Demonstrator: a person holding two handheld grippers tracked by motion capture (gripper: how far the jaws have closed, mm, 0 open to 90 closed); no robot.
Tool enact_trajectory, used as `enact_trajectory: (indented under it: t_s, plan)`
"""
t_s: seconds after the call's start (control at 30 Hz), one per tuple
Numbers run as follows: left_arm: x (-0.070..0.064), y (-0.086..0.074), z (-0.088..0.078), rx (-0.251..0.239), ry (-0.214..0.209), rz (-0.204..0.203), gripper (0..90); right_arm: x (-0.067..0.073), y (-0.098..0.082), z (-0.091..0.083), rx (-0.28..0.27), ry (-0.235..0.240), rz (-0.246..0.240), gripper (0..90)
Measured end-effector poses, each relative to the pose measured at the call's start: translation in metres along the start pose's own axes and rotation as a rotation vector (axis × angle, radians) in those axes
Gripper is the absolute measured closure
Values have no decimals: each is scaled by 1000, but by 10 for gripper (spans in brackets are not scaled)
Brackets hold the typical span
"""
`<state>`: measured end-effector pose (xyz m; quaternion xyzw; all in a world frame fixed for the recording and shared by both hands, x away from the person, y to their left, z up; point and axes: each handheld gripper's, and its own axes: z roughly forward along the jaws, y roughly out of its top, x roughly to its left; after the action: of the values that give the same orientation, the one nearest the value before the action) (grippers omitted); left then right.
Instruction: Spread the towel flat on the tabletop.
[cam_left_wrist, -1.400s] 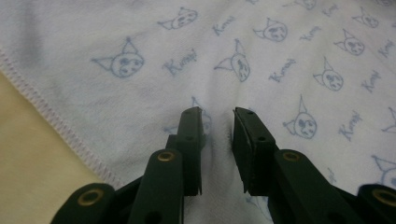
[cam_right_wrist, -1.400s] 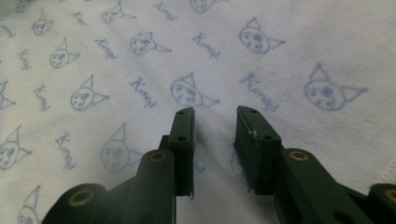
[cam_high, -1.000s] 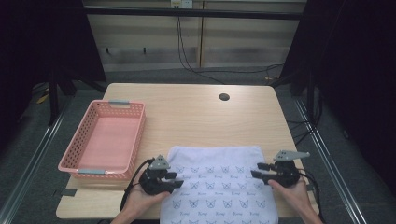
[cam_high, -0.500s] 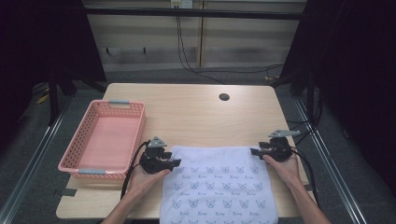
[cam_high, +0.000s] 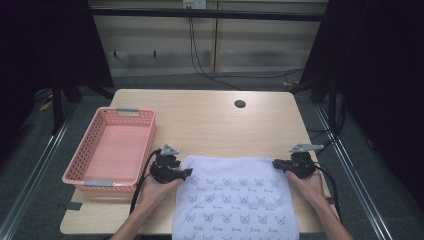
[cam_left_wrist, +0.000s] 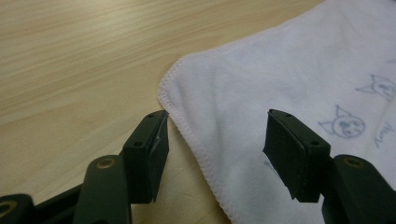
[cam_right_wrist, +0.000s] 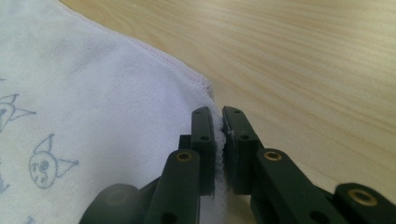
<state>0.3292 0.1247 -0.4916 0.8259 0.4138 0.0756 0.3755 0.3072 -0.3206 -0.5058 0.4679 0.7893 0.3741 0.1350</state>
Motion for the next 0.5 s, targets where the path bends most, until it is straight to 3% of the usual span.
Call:
enact_trajectory:
  t_s: [0.17, 0.2, 0.27, 0.33, 0.37, 0.4, 0.43, 0.47, 0.5]
  plan:
    - [5, 5, 8, 6, 3, 5, 389, 0, 0, 0, -1, 3, 2, 840]
    - [5, 7, 14, 18, 58, 51, 388, 0, 0, 0, -2, 5, 0, 840]
    - [6, 7, 17, 2, 58, 56, 365, 0, 0, 0, 2, 6, -2, 839]
    - [7, 8, 20, -24, 16, 1, 365, -1, 0, 0, 0, 9, 0, 839]
    - [5, 8, 20, -16, -1, 9, 385, 0, 0, 0, 1, 8, -4, 839]
    - [-2, 9, 21, 0, 36, 70, 405, 0, 0, 0, 1, 8, -4, 838]
    - [-2, 9, 21, 0, 36, 70, 418, 0, 0, 0, 2, 13, -5, 838]
    - [-3, 9, 21, 0, 13, 81, 418, 0, 0, 0, 2, 13, -5, 838]
    - [-2, 9, 21, -2, -17, 95, 490, 0, 0, 0, 0, 15, 0, 839]
